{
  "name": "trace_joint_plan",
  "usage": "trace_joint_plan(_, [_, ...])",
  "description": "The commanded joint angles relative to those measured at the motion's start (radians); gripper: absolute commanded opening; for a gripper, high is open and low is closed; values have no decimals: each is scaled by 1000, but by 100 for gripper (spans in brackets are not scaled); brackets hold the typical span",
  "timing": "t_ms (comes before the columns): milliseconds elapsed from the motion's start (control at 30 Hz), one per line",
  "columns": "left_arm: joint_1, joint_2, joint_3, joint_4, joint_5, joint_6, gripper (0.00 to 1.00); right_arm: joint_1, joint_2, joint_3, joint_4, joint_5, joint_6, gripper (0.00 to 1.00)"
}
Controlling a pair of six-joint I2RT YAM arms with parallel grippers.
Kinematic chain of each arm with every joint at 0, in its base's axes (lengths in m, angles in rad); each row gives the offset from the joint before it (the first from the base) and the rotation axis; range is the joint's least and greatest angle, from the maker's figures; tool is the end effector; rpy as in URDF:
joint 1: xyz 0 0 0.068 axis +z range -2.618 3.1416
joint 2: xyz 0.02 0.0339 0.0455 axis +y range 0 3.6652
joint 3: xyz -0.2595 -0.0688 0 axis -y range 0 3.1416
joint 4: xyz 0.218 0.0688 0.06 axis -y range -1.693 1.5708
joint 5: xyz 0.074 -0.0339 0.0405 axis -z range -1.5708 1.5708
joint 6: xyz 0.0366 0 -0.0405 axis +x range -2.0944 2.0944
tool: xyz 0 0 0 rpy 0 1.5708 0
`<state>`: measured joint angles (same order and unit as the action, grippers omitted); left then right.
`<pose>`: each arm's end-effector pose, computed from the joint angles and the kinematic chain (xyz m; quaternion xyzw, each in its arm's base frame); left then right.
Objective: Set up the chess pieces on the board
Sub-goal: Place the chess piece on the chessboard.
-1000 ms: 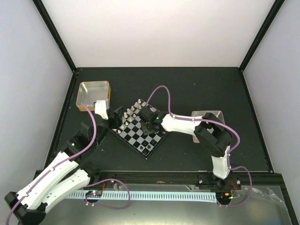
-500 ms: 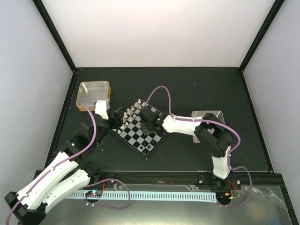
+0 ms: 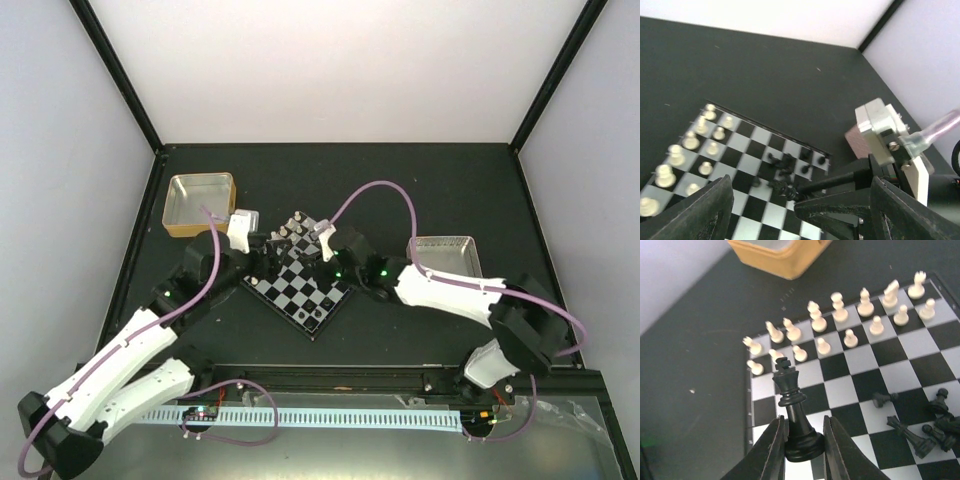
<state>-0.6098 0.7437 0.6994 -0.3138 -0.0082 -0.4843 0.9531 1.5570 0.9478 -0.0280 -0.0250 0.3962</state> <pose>0.1256 -0.0874 0.3007 0.0492 0.8203 -0.2935 0.4885 0.1837 0.2601 0.2316 -0.2508 0.8570 0.2898 0.3444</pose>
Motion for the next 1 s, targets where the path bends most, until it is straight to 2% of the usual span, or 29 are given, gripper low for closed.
trace_joint_plan(0, [21,52,93,-6,266,-23,77,1,-110,-89,212,-69,-29,19])
trace_joint_plan(167, [42,93,122,-15,413,-33,74,1,-225,-159,299,-125,-49,18])
trace_joint_plan(333, [101,110,123,28,615,-97,62,1,-334,-208,320,-170,-72,18])
trace_joint_plan(500, [111,132,135,80,779,-125,51,1,-410,-248,327,-199,-91,18])
trace_joint_plan(700, [121,162,154,74,834,-123,33,0,-456,-269,320,-224,-103,17])
trace_joint_plan(967, [137,179,158,88,885,-126,30,-1,-473,-271,300,-239,-114,17])
